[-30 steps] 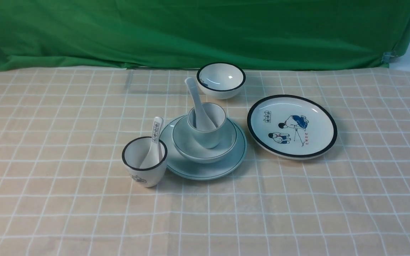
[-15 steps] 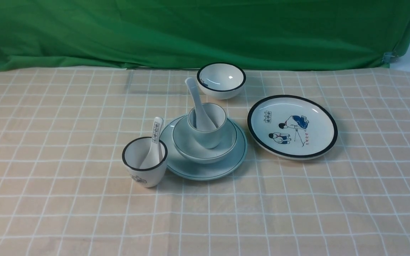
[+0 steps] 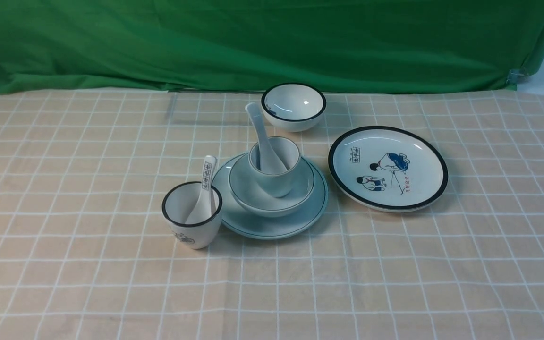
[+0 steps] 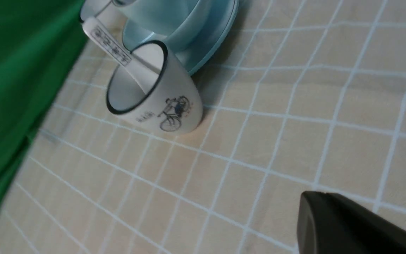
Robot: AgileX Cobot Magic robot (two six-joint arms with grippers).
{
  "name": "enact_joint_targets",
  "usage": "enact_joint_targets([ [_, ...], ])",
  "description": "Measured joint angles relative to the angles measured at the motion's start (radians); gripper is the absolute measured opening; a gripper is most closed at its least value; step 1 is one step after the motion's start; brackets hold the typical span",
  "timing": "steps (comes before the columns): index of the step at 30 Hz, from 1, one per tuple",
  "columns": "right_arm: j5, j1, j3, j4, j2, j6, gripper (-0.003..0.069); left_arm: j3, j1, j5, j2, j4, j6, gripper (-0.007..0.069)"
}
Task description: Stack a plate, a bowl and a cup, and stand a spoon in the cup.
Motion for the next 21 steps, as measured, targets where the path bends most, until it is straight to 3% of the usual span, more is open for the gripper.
enact_joint_targets([
  [3, 0.0, 0.0, 0.0, 0.0, 0.0, 0.0, 0.0063, 0.0, 0.0, -0.001, -0.001, 0.074, 0.036, 0.0003],
  [7, 0.0, 0.0, 0.0, 0.0, 0.0, -0.001, 0.0071, 0.0, 0.0, -0.01, -0.002, 0.066, 0.047, 0.0003],
  [12, 0.0, 0.0, 0.0, 0.0, 0.0, -0.001, 0.0078, 0.0, 0.02, -0.31, -0.002, -0.011, -0.056, 0.0003],
  [17, 0.0, 0.0, 0.0, 0.0, 0.0, -0.001, 0.0089, 0.0, 0.199, -0.636, -0.041, -0.029, -0.104, 0.0003],
  [21, 0.0, 0.0, 0.0, 0.0, 0.0, -0.001, 0.0098, 0.0, 0.372, -0.638, -0.12, -0.031, -0.163, 0.0003],
])
